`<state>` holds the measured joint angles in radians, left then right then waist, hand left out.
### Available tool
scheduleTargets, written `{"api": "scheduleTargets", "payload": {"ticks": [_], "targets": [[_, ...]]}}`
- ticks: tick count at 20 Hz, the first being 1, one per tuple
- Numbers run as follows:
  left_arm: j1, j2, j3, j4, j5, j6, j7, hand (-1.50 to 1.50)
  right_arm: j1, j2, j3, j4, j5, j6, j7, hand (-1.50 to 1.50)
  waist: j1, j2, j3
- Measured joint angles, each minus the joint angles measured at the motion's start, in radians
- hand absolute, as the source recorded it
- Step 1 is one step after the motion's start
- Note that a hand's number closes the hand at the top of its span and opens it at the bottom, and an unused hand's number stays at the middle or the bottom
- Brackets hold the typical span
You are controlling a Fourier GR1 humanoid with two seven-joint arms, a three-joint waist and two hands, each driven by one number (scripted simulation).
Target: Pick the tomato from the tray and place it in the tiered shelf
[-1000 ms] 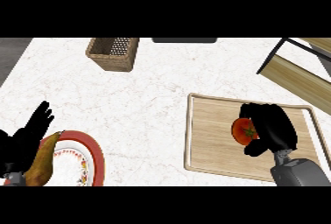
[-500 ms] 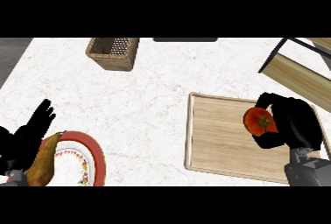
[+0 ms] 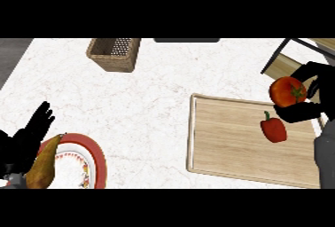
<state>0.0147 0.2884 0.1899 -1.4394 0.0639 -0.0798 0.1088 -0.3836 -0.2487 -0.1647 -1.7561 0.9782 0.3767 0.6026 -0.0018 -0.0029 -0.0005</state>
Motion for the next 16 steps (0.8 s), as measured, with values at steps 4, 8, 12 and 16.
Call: {"api": "scheduleTargets", "payload": {"ticks": [4, 8, 12, 16], "targets": [[0.018, -0.009, 0.0, -0.015, 0.001, 0.0, 0.002, 0.0, -0.061, 0.014, -0.102, -0.122, -0.108, 0.073, 0.094, 1.5, -0.006, -0.003, 0.0], [0.006, -0.004, 0.008, -0.004, 0.0, -0.001, 0.007, 0.0, -0.149, 0.004, -0.185, -0.237, -0.2, 0.143, 0.209, 1.5, -0.008, -0.003, 0.0], [0.009, -0.007, 0.007, 0.0, -0.004, -0.01, 0.002, 0.0, -0.239, -0.04, -0.236, -0.305, -0.267, 0.185, 0.272, 1.5, -0.004, -0.002, 0.0], [0.001, -0.007, 0.011, 0.015, -0.008, -0.018, -0.01, 0.0, -0.325, -0.095, -0.268, -0.314, -0.299, 0.186, 0.307, 1.5, -0.001, -0.001, 0.0]]}}
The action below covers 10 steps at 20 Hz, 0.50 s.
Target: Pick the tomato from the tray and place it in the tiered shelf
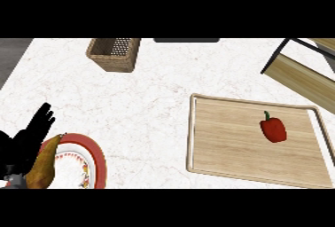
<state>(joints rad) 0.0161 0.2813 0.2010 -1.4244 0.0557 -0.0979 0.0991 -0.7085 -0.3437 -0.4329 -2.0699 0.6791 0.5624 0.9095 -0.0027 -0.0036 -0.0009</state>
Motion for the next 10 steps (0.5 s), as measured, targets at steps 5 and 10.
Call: {"api": "scheduleTargets", "payload": {"ticks": [5, 10], "targets": [[-0.001, 0.003, 0.006, -0.016, 0.001, -0.004, 0.014, 0.0, -0.087, -0.126, -0.008, 0.073, 0.031, 0.02, 0.001, 1.5, 0.004, 0.001, -0.001], [-0.008, -0.001, 0.006, -0.007, -0.004, -0.004, 0.01, 0.0, -0.167, -0.235, 0.002, 0.2, 0.07, 0.043, -0.01, 1.5, 0.008, 0.002, 0.0]]}}
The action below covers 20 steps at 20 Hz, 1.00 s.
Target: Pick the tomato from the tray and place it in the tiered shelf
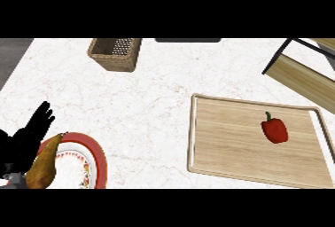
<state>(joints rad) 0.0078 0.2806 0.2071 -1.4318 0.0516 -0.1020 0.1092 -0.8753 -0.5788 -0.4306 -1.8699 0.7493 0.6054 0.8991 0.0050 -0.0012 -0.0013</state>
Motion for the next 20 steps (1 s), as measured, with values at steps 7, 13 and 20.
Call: {"api": "scheduleTargets", "payload": {"ticks": [7, 13, 20], "targets": [[-0.001, -0.004, 0.007, 0.01, -0.003, -0.007, -0.012, 0.0, -0.059, -0.113, 0.005, 0.192, 0.027, -0.002, -0.051, 1.5, 0.002, 0.001, 0.0], [-0.016, -0.011, 0.006, 0.032, -0.013, -0.007, -0.022, 0.0, -0.091, -0.194, 0.04, 0.402, 0.1, -0.102, -0.136, 1.5, 0.007, 0.004, 0.001], [-0.033, -0.016, 0.006, 0.032, -0.021, -0.001, -0.005, 0.0, -0.078, -0.219, 0.055, 0.614, 0.152, -0.261, -0.254, 1.5, 0.009, 0.004, 0.001]]}}
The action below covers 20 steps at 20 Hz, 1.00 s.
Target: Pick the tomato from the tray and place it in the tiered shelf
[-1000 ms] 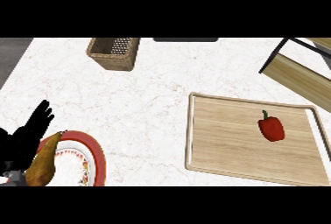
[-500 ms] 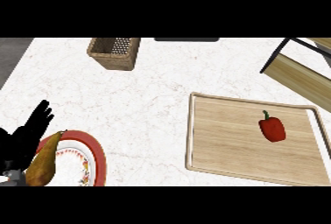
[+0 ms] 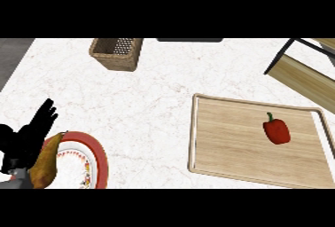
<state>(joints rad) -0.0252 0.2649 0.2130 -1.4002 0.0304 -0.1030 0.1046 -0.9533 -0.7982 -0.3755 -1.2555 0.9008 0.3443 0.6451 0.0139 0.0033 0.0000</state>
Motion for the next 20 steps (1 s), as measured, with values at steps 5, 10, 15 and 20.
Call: {"api": "scheduleTargets", "payload": {"ticks": [5, 10, 15, 20], "targets": [[0.008, 0.001, 0.004, -0.021, 0.005, -0.008, 0.015, 0.0, 0.011, -0.007, -0.037, 0.145, -0.007, -0.12, -0.088, 1.5, 0.001, 0.0, 0.0], [0.01, 0.003, 0.008, -0.021, 0.008, -0.019, 0.004, 0.0, -0.008, -0.015, -0.058, 0.284, 0.006, -0.215, -0.103, -1.5, 0.003, 0.001, 0.0], [0.019, -0.006, 0.0, -0.04, -0.002, -0.015, 0.013, 0.0, -0.027, -0.039, -0.048, 0.421, 0.035, -0.274, -0.136, -1.5, 0.005, 0.002, 0.0], [0.019, 0.001, 0.015, -0.02, 0.002, -0.026, -0.002, 0.0, -0.037, -0.062, -0.054, 0.535, 0.028, -0.34, -0.24, -1.5, 0.005, 0.002, 0.0]]}}
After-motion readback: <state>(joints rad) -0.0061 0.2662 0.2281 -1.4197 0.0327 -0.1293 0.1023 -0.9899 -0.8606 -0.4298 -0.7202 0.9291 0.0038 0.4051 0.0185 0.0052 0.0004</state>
